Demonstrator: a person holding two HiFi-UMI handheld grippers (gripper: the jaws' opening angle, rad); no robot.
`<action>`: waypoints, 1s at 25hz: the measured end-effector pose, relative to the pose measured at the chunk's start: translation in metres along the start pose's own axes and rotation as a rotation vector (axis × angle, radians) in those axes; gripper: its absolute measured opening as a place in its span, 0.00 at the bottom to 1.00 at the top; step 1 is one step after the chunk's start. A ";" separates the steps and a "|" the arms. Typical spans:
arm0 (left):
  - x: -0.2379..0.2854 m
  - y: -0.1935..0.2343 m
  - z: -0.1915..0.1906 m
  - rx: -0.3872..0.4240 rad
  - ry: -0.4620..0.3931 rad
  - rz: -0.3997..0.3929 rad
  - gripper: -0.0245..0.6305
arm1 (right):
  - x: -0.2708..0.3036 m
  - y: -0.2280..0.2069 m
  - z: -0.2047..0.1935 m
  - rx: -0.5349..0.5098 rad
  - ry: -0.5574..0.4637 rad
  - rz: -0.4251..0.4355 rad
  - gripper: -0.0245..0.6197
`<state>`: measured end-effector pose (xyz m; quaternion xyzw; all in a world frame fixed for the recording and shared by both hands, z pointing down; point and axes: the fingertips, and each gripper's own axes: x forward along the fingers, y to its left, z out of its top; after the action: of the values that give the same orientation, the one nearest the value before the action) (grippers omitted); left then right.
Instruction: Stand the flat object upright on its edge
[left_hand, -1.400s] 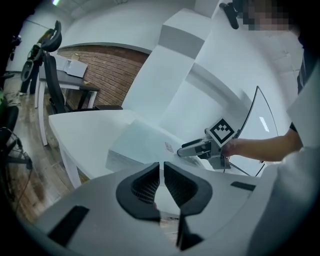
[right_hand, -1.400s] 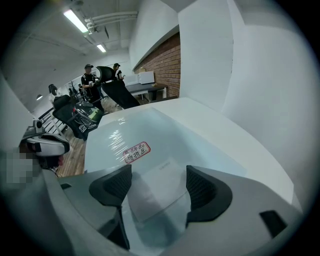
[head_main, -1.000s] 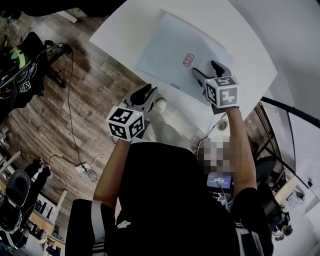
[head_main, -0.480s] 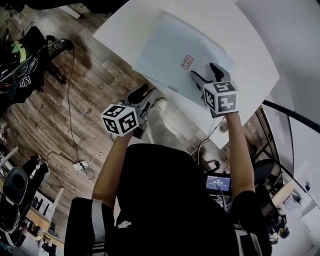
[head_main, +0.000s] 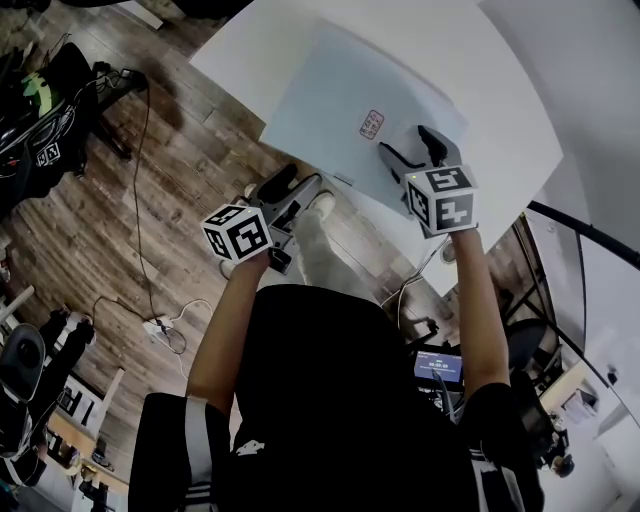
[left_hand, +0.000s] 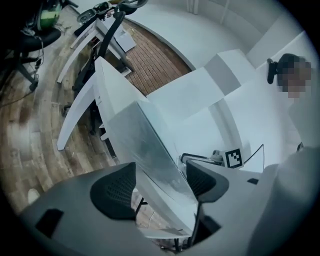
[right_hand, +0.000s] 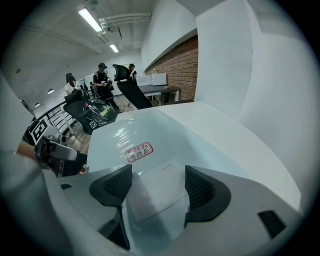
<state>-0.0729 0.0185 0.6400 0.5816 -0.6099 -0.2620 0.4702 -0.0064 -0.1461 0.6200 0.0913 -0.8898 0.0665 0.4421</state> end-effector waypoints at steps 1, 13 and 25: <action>-0.001 0.001 -0.001 -0.016 -0.006 -0.009 0.52 | 0.000 0.002 0.000 -0.004 0.000 0.003 0.55; -0.008 0.022 0.003 -0.176 -0.091 -0.065 0.56 | 0.003 0.028 -0.002 -0.021 -0.022 0.026 0.55; -0.009 0.024 0.014 -0.290 -0.167 -0.136 0.56 | -0.002 0.044 -0.005 -0.035 -0.016 0.050 0.55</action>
<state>-0.0976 0.0288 0.6526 0.5238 -0.5617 -0.4259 0.4783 -0.0113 -0.1021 0.6201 0.0620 -0.8963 0.0613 0.4348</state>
